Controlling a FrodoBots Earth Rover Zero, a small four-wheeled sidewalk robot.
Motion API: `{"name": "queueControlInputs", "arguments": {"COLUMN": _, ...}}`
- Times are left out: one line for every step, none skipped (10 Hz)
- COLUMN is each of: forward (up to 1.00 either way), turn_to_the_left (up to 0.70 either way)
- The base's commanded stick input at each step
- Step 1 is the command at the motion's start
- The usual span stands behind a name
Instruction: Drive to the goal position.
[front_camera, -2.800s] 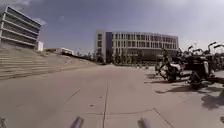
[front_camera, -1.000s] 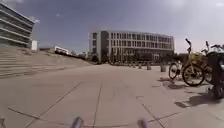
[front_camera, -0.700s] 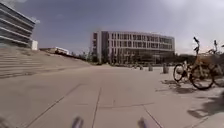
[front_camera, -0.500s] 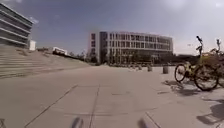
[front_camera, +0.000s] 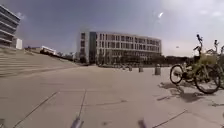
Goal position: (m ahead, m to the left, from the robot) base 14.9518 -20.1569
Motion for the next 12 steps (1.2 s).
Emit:
{"name": "queueControlInputs", "arguments": {"forward": 1.00, "turn_to_the_left": -0.01}}
{"name": "queueControlInputs", "arguments": {"forward": 1.00, "turn_to_the_left": -0.01}}
{"name": "queueControlInputs", "arguments": {"forward": 1.00, "turn_to_the_left": -0.01}}
{"name": "queueControlInputs", "arguments": {"forward": 1.00, "turn_to_the_left": -0.01}}
{"name": "queueControlInputs", "arguments": {"forward": 1.00, "turn_to_the_left": -0.01}}
{"name": "queueControlInputs", "arguments": {"forward": 1.00, "turn_to_the_left": -0.01}}
{"name": "queueControlInputs", "arguments": {"forward": 1.00, "turn_to_the_left": -0.07}}
{"name": "queueControlInputs", "arguments": {"forward": 1.00, "turn_to_the_left": -0.09}}
{"name": "queueControlInputs", "arguments": {"forward": 1.00, "turn_to_the_left": -0.11}}
{"name": "queueControlInputs", "arguments": {"forward": 1.00, "turn_to_the_left": -0.16}}
{"name": "queueControlInputs", "arguments": {"forward": 1.00, "turn_to_the_left": -0.20}}
{"name": "queueControlInputs", "arguments": {"forward": 1.00, "turn_to_the_left": -0.26}}
